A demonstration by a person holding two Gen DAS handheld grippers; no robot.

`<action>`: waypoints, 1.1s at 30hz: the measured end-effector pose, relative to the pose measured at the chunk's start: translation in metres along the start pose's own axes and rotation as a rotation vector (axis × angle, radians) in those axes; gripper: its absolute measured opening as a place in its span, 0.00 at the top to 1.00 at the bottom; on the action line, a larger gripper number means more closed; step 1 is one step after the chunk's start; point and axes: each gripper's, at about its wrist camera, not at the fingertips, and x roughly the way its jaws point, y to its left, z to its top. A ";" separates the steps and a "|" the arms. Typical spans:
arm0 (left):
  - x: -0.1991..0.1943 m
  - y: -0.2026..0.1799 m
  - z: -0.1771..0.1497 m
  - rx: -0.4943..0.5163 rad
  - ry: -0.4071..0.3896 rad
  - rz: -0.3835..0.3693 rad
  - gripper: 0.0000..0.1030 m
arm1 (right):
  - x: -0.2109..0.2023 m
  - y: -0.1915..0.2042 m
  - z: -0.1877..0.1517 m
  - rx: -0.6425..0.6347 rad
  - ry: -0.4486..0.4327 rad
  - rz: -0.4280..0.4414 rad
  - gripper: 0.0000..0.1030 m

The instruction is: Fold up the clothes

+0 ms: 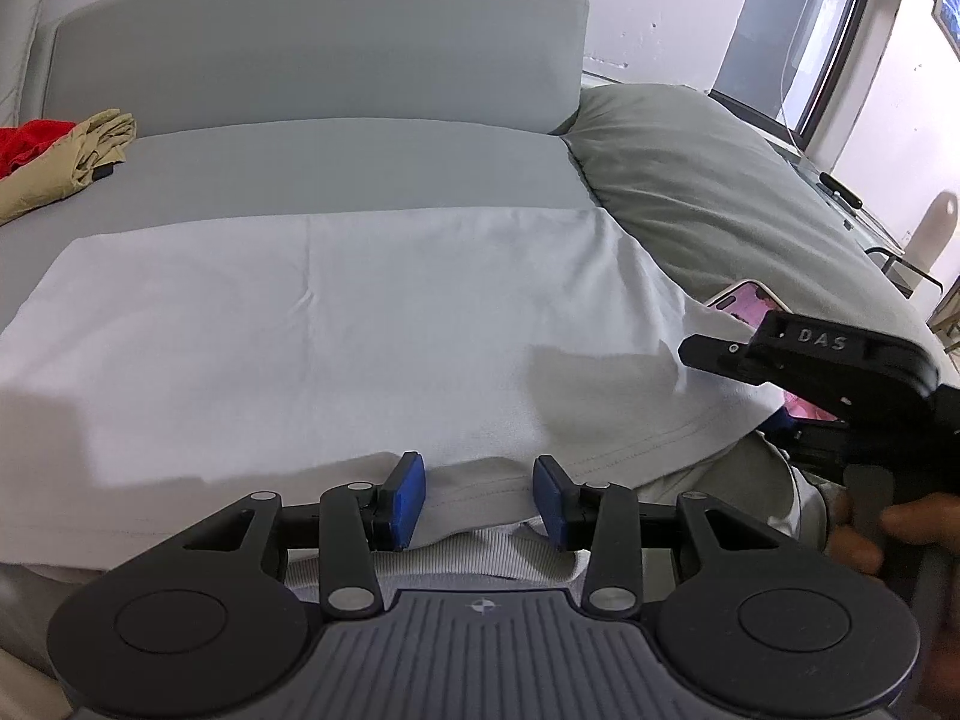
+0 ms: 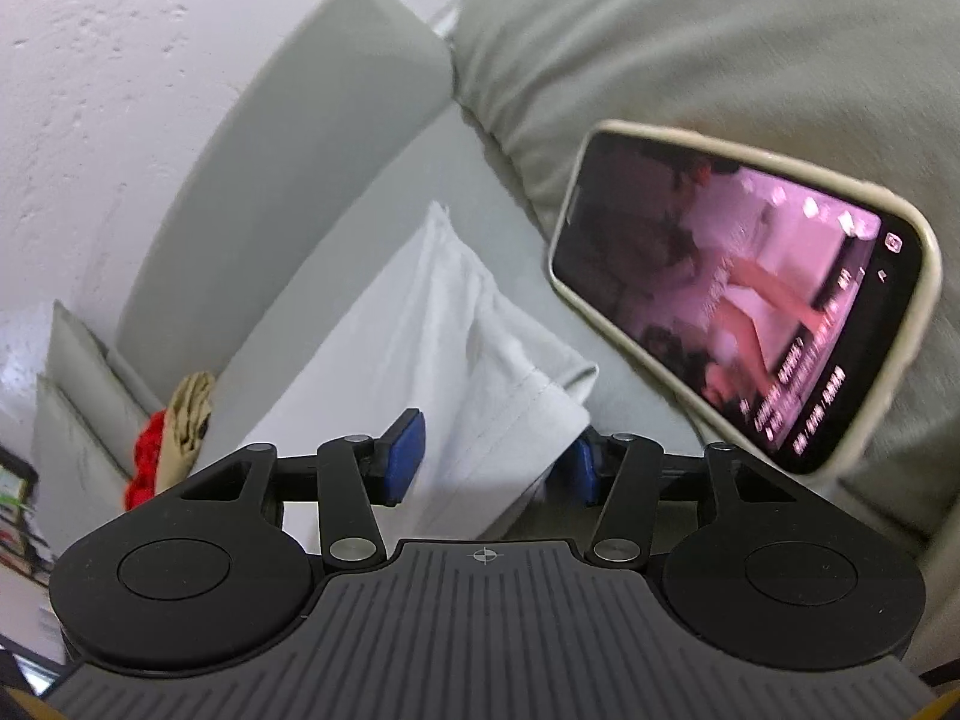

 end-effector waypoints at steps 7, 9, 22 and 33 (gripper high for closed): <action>0.000 0.003 0.000 -0.017 0.004 -0.014 0.62 | -0.004 -0.005 -0.001 0.004 -0.029 -0.007 0.73; 0.000 0.003 0.000 -0.018 0.005 -0.017 0.62 | -0.006 -0.007 0.001 0.011 -0.023 -0.008 0.83; -0.060 0.053 0.011 -0.161 -0.009 0.058 0.55 | -0.017 0.060 0.009 -0.222 -0.013 -0.170 0.92; -0.168 0.196 0.008 -0.466 -0.191 0.317 0.47 | 0.009 0.264 -0.069 -0.773 0.048 -0.027 0.92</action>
